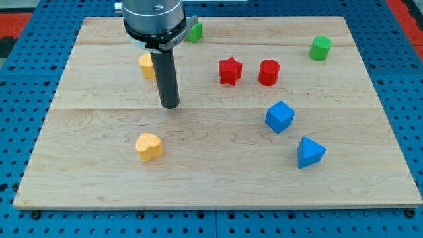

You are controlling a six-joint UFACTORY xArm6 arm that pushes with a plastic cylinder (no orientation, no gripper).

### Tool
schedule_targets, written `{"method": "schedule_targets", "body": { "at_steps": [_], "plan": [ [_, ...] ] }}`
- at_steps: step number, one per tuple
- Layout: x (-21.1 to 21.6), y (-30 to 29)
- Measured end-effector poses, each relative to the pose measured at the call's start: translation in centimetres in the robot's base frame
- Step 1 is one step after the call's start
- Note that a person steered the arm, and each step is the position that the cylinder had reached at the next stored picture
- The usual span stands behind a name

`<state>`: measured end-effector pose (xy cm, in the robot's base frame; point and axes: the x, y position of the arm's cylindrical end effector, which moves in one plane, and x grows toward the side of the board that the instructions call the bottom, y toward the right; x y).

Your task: Push yellow hexagon towards top left

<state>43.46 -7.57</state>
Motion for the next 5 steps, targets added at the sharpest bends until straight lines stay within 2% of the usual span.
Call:
{"method": "schedule_targets", "body": {
  "at_steps": [2,5],
  "plan": [
    [-0.1,-0.4],
    [-7.6,1.6]
  ]
}}
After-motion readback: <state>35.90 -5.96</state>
